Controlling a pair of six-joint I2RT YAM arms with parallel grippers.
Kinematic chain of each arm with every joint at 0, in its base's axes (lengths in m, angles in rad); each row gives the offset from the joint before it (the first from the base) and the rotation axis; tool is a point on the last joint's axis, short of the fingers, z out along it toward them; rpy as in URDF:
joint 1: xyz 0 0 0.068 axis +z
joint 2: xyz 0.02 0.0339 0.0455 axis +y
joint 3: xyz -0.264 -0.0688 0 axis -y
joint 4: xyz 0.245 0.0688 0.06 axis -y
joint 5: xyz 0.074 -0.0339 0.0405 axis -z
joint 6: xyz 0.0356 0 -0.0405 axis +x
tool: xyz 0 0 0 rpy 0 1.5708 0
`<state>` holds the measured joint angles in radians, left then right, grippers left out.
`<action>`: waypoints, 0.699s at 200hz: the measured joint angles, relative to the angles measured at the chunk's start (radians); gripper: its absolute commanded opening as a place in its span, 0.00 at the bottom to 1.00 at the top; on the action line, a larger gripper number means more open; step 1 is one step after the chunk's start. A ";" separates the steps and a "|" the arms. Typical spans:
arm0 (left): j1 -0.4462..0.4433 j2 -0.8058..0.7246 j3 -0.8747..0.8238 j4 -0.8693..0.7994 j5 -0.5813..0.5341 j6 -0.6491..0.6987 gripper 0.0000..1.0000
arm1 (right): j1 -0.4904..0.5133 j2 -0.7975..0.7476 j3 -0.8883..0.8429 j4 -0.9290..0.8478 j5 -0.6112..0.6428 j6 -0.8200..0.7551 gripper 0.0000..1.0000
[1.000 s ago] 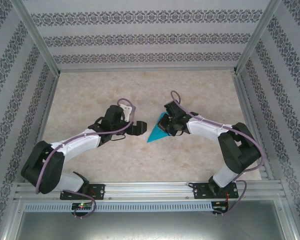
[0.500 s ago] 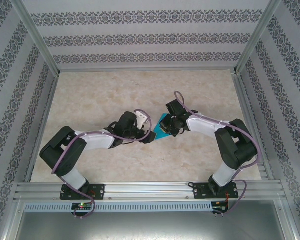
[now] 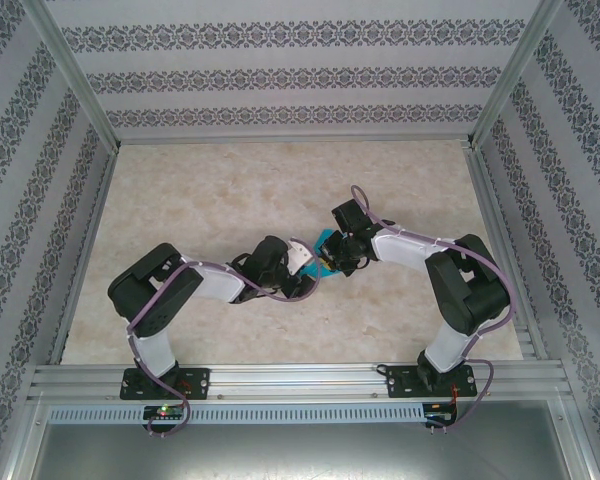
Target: Fold a paper plane with a square sheet of paper (pick it up from the middle)
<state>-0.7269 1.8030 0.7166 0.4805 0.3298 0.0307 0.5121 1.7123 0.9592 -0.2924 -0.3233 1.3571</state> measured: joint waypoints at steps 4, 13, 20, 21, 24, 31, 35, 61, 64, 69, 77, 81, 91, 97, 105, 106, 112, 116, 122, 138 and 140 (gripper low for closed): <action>0.000 0.004 0.001 0.002 0.002 0.002 0.54 | 0.000 0.000 0.002 -0.003 0.000 0.000 0.10; 0.000 0.010 0.003 0.005 0.005 0.011 0.50 | 0.000 0.000 0.005 -0.007 -0.002 0.002 0.10; 0.000 0.014 0.005 0.008 0.006 0.018 0.48 | 0.000 0.000 0.008 -0.011 -0.004 0.002 0.10; 0.000 0.014 0.006 0.008 0.006 0.018 0.47 | 0.000 0.000 0.008 -0.012 -0.004 0.002 0.11; 0.000 0.015 0.007 0.009 0.006 0.018 0.47 | 0.000 0.000 0.009 -0.012 -0.005 0.002 0.10; 0.000 0.018 0.008 0.013 0.007 0.019 0.45 | 0.000 0.000 0.010 -0.014 -0.006 0.002 0.11; 0.000 0.018 0.008 0.016 0.008 0.022 0.45 | 0.000 0.000 0.011 -0.015 -0.008 0.002 0.11; 0.000 0.018 0.010 0.024 0.011 0.024 0.38 | 0.000 0.000 0.013 -0.023 -0.014 0.002 0.12; 0.000 0.018 0.010 0.024 0.012 0.024 0.37 | 0.000 0.000 0.013 -0.023 -0.015 0.002 0.13; 0.000 0.018 0.011 0.024 0.013 0.025 0.35 | 0.000 0.000 0.013 -0.024 -0.016 0.001 0.14; 0.000 0.018 0.011 0.025 0.014 0.026 0.33 | 0.000 0.000 0.013 -0.027 -0.019 0.001 0.15; 0.000 0.018 0.011 0.025 0.015 0.026 0.32 | 0.000 0.000 0.013 -0.029 -0.019 0.000 0.16; 0.000 0.018 0.013 0.026 0.018 0.025 0.29 | -0.002 0.000 0.013 -0.033 -0.023 -0.001 0.18; 0.000 0.018 0.013 0.026 0.022 0.026 0.28 | -0.006 0.000 0.013 -0.034 -0.025 -0.002 0.19; 0.000 0.018 0.015 0.025 0.026 0.026 0.26 | -0.007 0.000 0.013 -0.036 -0.027 -0.002 0.20; 0.000 0.018 0.015 0.025 0.027 0.026 0.26 | -0.008 0.000 0.013 -0.037 -0.027 -0.003 0.21; 0.000 0.018 0.016 0.025 0.029 0.026 0.25 | -0.011 0.000 0.014 -0.040 -0.027 -0.003 0.22; 0.000 0.018 0.017 0.026 0.032 0.026 0.24 | -0.013 0.000 0.015 -0.041 -0.029 -0.006 0.23; 0.000 0.018 0.019 0.025 0.035 0.026 0.23 | -0.013 0.000 0.018 -0.046 -0.031 -0.010 0.25; 0.000 0.019 0.023 0.025 0.037 0.026 0.22 | -0.020 0.000 0.025 -0.057 -0.033 -0.024 0.31; 0.000 0.019 0.023 0.025 0.037 0.026 0.21 | -0.022 0.000 0.026 -0.058 -0.034 -0.028 0.32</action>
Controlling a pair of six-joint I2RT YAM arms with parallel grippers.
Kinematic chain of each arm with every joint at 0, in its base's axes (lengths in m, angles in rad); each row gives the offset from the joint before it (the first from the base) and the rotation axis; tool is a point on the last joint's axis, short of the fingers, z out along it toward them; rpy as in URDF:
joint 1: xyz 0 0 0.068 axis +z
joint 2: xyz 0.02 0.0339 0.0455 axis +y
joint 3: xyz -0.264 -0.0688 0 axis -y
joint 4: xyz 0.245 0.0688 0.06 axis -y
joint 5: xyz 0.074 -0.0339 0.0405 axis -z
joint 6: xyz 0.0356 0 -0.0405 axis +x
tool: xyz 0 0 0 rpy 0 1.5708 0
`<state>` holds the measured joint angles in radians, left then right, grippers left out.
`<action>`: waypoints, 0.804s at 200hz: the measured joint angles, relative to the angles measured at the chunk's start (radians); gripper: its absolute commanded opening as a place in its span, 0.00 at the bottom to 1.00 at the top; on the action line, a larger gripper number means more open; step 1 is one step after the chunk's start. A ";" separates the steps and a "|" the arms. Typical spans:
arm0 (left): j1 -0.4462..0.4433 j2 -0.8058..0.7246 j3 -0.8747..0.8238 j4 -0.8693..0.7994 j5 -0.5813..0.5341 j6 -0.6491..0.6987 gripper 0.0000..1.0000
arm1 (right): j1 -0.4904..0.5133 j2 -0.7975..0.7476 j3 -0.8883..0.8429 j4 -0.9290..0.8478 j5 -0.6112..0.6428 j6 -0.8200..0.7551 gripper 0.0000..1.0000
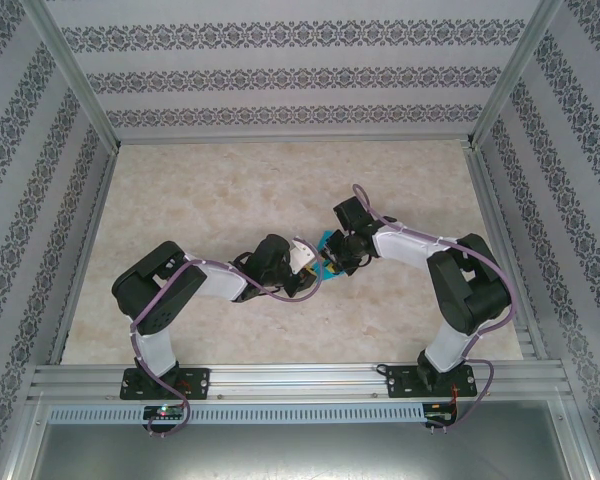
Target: Fold a paper plane with a square sheet of paper (pick it up from the middle)
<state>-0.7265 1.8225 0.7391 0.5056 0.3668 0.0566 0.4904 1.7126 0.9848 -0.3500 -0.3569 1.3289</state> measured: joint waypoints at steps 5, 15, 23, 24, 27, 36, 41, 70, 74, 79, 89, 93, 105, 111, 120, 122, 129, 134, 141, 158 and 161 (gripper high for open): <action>0.000 0.000 0.001 0.000 0.002 0.000 0.21 | -0.004 0.000 0.001 -0.002 -0.001 -0.002 0.35; 0.000 0.000 0.002 0.000 0.006 0.000 0.20 | -0.010 -0.001 0.002 -0.006 -0.001 -0.018 0.40; 0.000 0.000 0.002 0.000 0.011 -0.001 0.20 | -0.016 -0.002 0.002 -0.011 -0.002 -0.025 0.45; 0.000 0.000 0.002 0.000 0.011 -0.002 0.20 | -0.017 -0.003 0.002 -0.011 -0.002 -0.025 0.46; 0.000 0.000 0.003 0.000 0.014 -0.004 0.20 | -0.019 -0.003 0.002 -0.014 -0.003 -0.034 0.48; 0.000 0.000 0.003 0.000 0.023 -0.008 0.20 | -0.029 -0.008 0.002 -0.019 -0.004 -0.048 0.52; 0.000 0.000 0.003 0.000 0.028 -0.012 0.20 | -0.035 -0.013 0.002 -0.023 -0.004 -0.058 0.54; 0.003 0.000 0.004 -0.003 0.058 -0.051 0.19 | -0.071 -0.069 0.002 -0.028 -0.003 -0.116 0.60; 0.005 0.000 0.004 -0.004 0.061 -0.062 0.19 | -0.076 -0.081 0.002 -0.027 -0.001 -0.126 0.60; 0.007 0.000 0.004 -0.005 0.068 -0.072 0.19 | -0.082 -0.100 0.001 -0.027 0.001 -0.138 0.61; 0.010 0.000 0.005 -0.008 0.074 -0.093 0.19 | -0.093 -0.137 -0.007 -0.014 0.005 -0.163 0.62; 0.013 0.000 0.006 -0.011 0.077 -0.104 0.19 | -0.098 -0.156 -0.013 -0.009 0.008 -0.174 0.62; 0.020 0.002 0.012 -0.023 0.085 -0.135 0.19 | -0.109 -0.212 -0.040 0.009 0.016 -0.206 0.63; 0.023 0.005 0.016 -0.027 0.091 -0.149 0.19 | -0.111 -0.240 -0.056 0.018 0.019 -0.223 0.63; 0.028 0.013 0.023 -0.028 0.103 -0.178 0.19 | -0.116 -0.271 -0.077 0.028 0.022 -0.250 0.63; 0.029 0.014 0.025 -0.028 0.105 -0.184 0.19 | -0.116 -0.278 -0.082 0.030 0.024 -0.257 0.63; 0.033 0.021 0.030 -0.030 0.113 -0.204 0.19 | -0.121 -0.296 -0.098 0.036 0.026 -0.276 0.63; 0.035 0.026 0.033 -0.030 0.123 -0.221 0.19 | -0.121 -0.307 -0.108 0.041 0.027 -0.291 0.62; 0.040 0.031 0.038 -0.031 0.134 -0.243 0.19 | -0.121 -0.319 -0.124 0.048 0.027 -0.312 0.62; 0.048 0.036 0.044 -0.037 0.163 -0.292 0.19 | -0.120 -0.336 -0.158 0.060 0.026 -0.351 0.61; 0.049 0.036 0.045 -0.039 0.167 -0.299 0.19 | -0.120 -0.338 -0.166 0.064 0.024 -0.359 0.61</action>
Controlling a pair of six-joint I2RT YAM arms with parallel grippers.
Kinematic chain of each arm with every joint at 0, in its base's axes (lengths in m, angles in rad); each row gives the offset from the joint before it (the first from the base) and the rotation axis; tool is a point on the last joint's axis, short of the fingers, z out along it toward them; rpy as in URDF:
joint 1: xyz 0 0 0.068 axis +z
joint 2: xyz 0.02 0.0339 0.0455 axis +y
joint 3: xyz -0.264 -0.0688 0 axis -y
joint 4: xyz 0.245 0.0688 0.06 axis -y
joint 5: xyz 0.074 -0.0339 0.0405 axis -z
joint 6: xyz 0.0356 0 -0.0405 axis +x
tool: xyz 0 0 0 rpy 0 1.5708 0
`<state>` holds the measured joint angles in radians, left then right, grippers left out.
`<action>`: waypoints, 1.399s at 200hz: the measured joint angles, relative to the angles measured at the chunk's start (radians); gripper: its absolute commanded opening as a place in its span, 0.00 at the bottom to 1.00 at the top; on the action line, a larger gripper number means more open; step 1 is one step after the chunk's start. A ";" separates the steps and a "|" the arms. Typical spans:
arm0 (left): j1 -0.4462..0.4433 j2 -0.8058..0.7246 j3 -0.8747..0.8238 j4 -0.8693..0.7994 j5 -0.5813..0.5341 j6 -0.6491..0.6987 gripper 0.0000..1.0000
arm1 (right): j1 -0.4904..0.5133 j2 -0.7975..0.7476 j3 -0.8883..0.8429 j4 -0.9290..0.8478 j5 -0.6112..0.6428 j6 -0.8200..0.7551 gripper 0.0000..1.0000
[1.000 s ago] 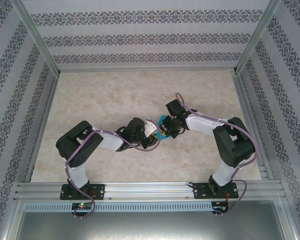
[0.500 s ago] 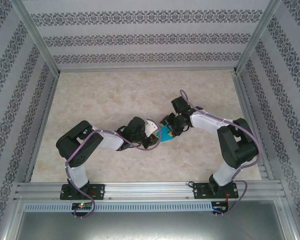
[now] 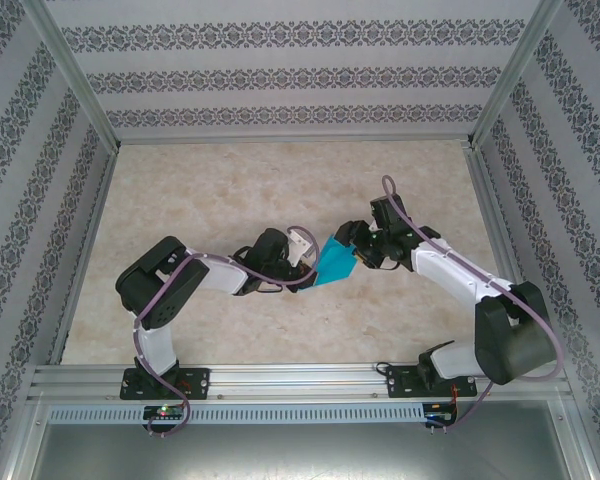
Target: Fold a paper plane with a square sheet of paper (pick it up from the middle)
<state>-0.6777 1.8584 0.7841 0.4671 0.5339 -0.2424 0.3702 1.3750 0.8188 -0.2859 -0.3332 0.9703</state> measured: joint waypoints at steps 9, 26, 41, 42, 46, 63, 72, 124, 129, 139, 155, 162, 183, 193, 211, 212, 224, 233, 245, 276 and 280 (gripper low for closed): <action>0.005 0.000 0.006 -0.008 0.016 -0.022 0.19 | 0.000 -0.002 -0.019 0.011 -0.005 -0.014 0.60; 0.010 0.000 0.024 -0.026 0.038 -0.054 0.18 | 0.000 -0.002 -0.054 0.031 -0.021 -0.036 0.58; 0.013 0.003 0.042 -0.048 0.050 -0.075 0.18 | 0.003 0.001 -0.072 0.045 -0.034 -0.050 0.57; 0.013 0.004 0.043 -0.048 0.050 -0.076 0.18 | 0.003 0.002 -0.072 0.046 -0.034 -0.050 0.57; 0.013 0.006 0.047 -0.052 0.053 -0.081 0.18 | 0.006 0.006 -0.072 0.050 -0.035 -0.055 0.57; 0.013 0.015 0.061 -0.065 0.070 -0.099 0.18 | 0.021 0.035 -0.072 0.077 -0.048 -0.064 0.56; 0.013 0.020 0.065 -0.073 0.078 -0.105 0.17 | 0.030 0.058 -0.072 0.089 -0.054 -0.069 0.55; 0.013 0.047 0.099 -0.133 0.110 -0.110 0.10 | 0.051 0.145 -0.060 0.113 -0.069 -0.090 0.52; 0.013 0.047 0.103 -0.142 0.111 -0.110 0.10 | 0.051 0.145 -0.060 0.114 -0.069 -0.092 0.51; 0.013 0.047 0.113 -0.158 0.114 -0.109 0.09 | 0.051 0.145 -0.060 0.118 -0.069 -0.097 0.51; 0.013 0.047 0.129 -0.180 0.118 -0.106 0.08 | 0.051 0.145 -0.060 0.119 -0.069 -0.107 0.50; 0.013 0.047 0.135 -0.190 0.119 -0.106 0.08 | 0.051 0.145 -0.060 0.120 -0.069 -0.110 0.50; 0.013 0.051 0.154 -0.223 0.126 -0.104 0.07 | 0.050 0.145 -0.060 0.120 -0.069 -0.117 0.49; 0.013 0.058 0.166 -0.239 0.131 -0.103 0.06 | 0.046 0.145 -0.060 0.121 -0.069 -0.120 0.49; 0.013 0.072 0.193 -0.277 0.145 -0.103 0.06 | 0.036 0.145 -0.061 0.131 -0.069 -0.130 0.49; 0.013 0.072 0.194 -0.278 0.145 -0.103 0.06 | 0.034 0.145 -0.061 0.132 -0.069 -0.130 0.49; 0.013 0.078 0.209 -0.298 0.151 -0.103 0.06 | 0.024 0.145 -0.066 0.143 -0.069 -0.135 0.49; 0.014 0.080 0.217 -0.310 0.154 -0.103 0.06 | 0.021 0.145 -0.072 0.150 -0.069 -0.138 0.49; 0.014 0.084 0.225 -0.323 0.160 -0.103 0.06 | 0.018 0.145 -0.080 0.152 -0.069 -0.140 0.49; 0.019 0.097 0.242 -0.354 0.173 -0.103 0.06 | 0.011 0.145 -0.091 0.156 -0.069 -0.142 0.49; 0.019 0.098 0.244 -0.357 0.174 -0.103 0.06 | 0.011 0.145 -0.091 0.158 -0.069 -0.145 0.48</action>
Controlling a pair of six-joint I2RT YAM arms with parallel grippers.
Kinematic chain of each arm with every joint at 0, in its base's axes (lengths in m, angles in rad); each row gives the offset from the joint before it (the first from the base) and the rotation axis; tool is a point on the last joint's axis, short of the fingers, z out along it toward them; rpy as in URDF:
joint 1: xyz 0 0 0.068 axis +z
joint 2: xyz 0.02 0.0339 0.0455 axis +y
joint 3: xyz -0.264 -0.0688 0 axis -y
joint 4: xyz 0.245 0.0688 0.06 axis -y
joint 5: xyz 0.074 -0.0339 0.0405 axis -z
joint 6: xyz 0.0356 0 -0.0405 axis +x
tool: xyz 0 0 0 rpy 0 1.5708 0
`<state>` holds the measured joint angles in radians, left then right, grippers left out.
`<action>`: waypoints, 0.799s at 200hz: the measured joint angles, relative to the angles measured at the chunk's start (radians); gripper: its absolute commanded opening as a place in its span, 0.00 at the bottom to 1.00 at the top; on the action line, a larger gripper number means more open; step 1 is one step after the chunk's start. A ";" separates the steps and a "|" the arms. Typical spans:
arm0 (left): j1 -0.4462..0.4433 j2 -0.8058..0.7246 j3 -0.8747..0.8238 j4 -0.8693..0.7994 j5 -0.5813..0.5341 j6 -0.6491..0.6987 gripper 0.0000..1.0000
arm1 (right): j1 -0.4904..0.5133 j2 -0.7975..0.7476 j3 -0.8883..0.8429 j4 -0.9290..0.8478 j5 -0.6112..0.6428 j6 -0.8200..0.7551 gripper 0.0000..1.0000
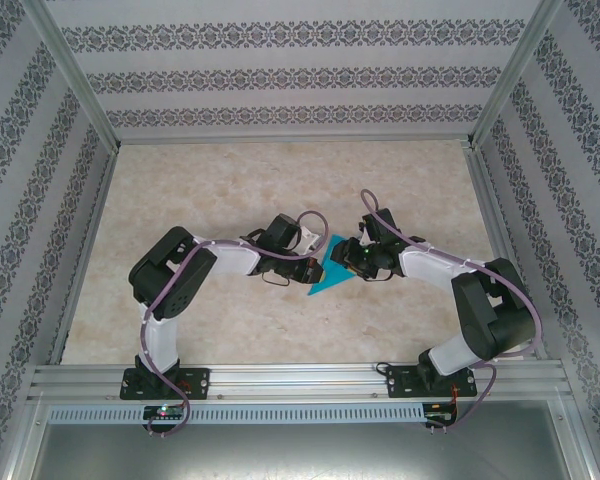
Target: Fold a paper plane with a square sheet of paper (pick it up from the middle)
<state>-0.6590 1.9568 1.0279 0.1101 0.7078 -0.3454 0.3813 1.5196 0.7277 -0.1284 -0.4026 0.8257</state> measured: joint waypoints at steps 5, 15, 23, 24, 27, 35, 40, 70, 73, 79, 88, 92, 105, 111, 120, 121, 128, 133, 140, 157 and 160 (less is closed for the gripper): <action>0.000 0.003 0.003 -0.005 0.001 0.000 0.06 | 0.000 0.000 0.000 0.002 0.000 -0.001 0.49; 0.000 0.010 0.013 -0.018 0.006 0.000 0.06 | 0.000 0.000 0.000 0.002 0.000 -0.007 0.48; 0.000 0.017 0.024 -0.031 0.011 0.000 0.06 | 0.000 0.002 0.000 0.003 -0.002 -0.012 0.48; 0.000 0.018 0.026 -0.034 0.012 0.000 0.06 | 0.000 0.002 0.000 0.003 -0.002 -0.012 0.48; 0.000 0.021 0.031 -0.038 0.014 0.000 0.06 | 0.000 0.005 0.000 0.003 -0.003 -0.014 0.48; 0.000 0.029 0.043 -0.050 0.021 0.000 0.06 | 0.000 0.010 0.000 0.004 -0.005 -0.016 0.48; 0.000 0.034 0.048 -0.054 0.024 -0.001 0.06 | 0.000 0.014 0.000 0.005 -0.006 -0.018 0.48; 0.005 0.043 0.059 -0.069 0.044 -0.008 0.06 | 0.000 0.039 0.000 0.006 -0.007 -0.023 0.47; 0.007 0.044 0.059 -0.071 0.046 -0.009 0.06 | 0.000 0.040 0.000 0.006 -0.007 -0.024 0.47; 0.010 0.044 0.059 -0.073 0.048 -0.012 0.06 | 0.000 0.042 0.000 0.005 -0.007 -0.026 0.47; 0.014 0.044 0.059 -0.075 0.052 -0.017 0.06 | -0.003 0.044 0.000 0.006 -0.007 -0.027 0.47; 0.016 0.044 0.059 -0.076 0.053 -0.021 0.06 | -0.005 0.045 0.000 0.006 -0.008 -0.030 0.47; 0.020 0.045 0.059 -0.077 0.060 -0.031 0.06 | -0.007 0.053 0.002 0.006 -0.008 -0.034 0.47; 0.023 0.045 0.059 -0.077 0.063 -0.033 0.06 | -0.008 0.058 0.003 0.006 -0.008 -0.037 0.47; 0.025 0.045 0.059 -0.077 0.069 -0.038 0.06 | -0.011 0.064 0.004 0.006 -0.008 -0.040 0.48; 0.026 0.045 0.059 -0.077 0.070 -0.038 0.06 | -0.011 0.065 0.004 0.006 -0.008 -0.041 0.47; 0.026 0.045 0.059 -0.077 0.072 -0.042 0.06 | -0.013 0.069 0.005 0.005 -0.008 -0.042 0.48; 0.026 0.045 0.059 -0.077 0.074 -0.045 0.06 | -0.013 0.072 0.006 0.005 -0.008 -0.042 0.48; 0.026 0.045 0.059 -0.077 0.075 -0.049 0.06 | -0.013 0.075 0.008 0.004 -0.008 -0.045 0.48; 0.027 0.045 0.059 -0.077 0.079 -0.054 0.06 | -0.013 0.080 0.013 0.003 -0.008 -0.046 0.49; 0.027 0.046 0.059 -0.077 0.079 -0.056 0.06 | -0.013 0.081 0.014 0.003 -0.008 -0.046 0.49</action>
<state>-0.6323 2.0026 1.0870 0.0330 0.7868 -0.4011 0.3683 1.6005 0.7414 -0.1257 -0.4103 0.7795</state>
